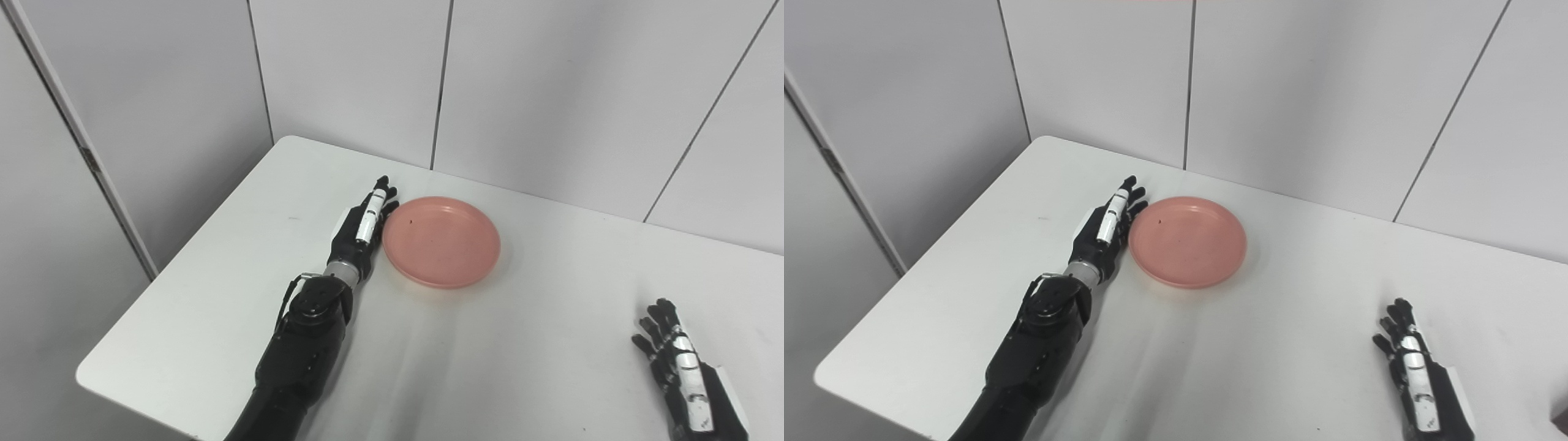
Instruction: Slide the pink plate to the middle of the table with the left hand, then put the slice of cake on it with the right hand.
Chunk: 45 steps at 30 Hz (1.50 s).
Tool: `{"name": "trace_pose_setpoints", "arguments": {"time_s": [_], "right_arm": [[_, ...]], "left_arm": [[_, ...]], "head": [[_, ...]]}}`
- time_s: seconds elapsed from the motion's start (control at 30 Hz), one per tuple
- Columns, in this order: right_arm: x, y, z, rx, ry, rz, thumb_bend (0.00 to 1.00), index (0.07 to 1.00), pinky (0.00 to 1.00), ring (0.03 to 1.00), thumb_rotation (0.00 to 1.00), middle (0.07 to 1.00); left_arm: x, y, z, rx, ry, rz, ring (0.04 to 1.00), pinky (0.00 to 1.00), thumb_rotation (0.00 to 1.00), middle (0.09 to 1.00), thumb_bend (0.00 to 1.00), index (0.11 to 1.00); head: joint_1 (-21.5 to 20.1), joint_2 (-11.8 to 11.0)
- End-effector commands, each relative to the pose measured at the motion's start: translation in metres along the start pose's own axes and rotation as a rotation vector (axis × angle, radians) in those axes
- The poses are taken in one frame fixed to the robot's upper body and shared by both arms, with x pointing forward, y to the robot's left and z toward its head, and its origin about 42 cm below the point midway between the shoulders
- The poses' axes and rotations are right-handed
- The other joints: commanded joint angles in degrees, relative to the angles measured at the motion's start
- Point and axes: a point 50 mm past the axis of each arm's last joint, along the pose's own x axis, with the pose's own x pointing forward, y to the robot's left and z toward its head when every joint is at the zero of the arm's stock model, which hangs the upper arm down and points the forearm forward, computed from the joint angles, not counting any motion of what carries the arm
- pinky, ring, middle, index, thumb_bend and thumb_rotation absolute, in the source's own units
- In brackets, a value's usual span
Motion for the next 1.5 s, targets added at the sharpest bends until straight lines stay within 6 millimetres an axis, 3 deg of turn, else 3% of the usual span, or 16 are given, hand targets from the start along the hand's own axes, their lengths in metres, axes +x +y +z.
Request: {"name": "trace_pose_setpoints", "arguments": {"time_s": [0.0,0.3,0.93,1.47], "right_arm": [[-0.005,0.007,-0.006,-0.001,0.052,0.011,0.25,0.992,0.99,0.974,1.0,0.985],[-0.002,0.021,-0.01,-0.029,0.056,0.016,0.28,0.992,0.97,0.971,1.0,0.981],[0.002,0.041,-0.006,-0.053,0.079,-0.004,0.27,0.98,0.95,0.954,1.0,0.968],[0.004,0.048,-0.003,-0.094,0.102,-0.025,0.31,0.975,0.94,0.948,1.0,0.96]], "left_arm": [[-0.003,-0.023,-0.005,-0.037,0.027,-0.099,0.953,0.94,1.0,0.969,0.34,0.961],[-0.015,-0.033,-0.022,-0.082,0.07,-0.187,0.94,0.93,1.0,0.953,0.38,0.951],[-0.049,-0.054,-0.033,-0.095,0.093,-0.322,0.93,0.92,1.0,0.945,0.39,0.932],[-0.057,-0.048,-0.049,-0.093,0.118,-0.336,0.943,0.94,1.0,0.956,0.39,0.948]], "head": [[-1.2,0.1],[-7.3,-0.2],[-14.0,1.0],[-18.8,1.3]]}}
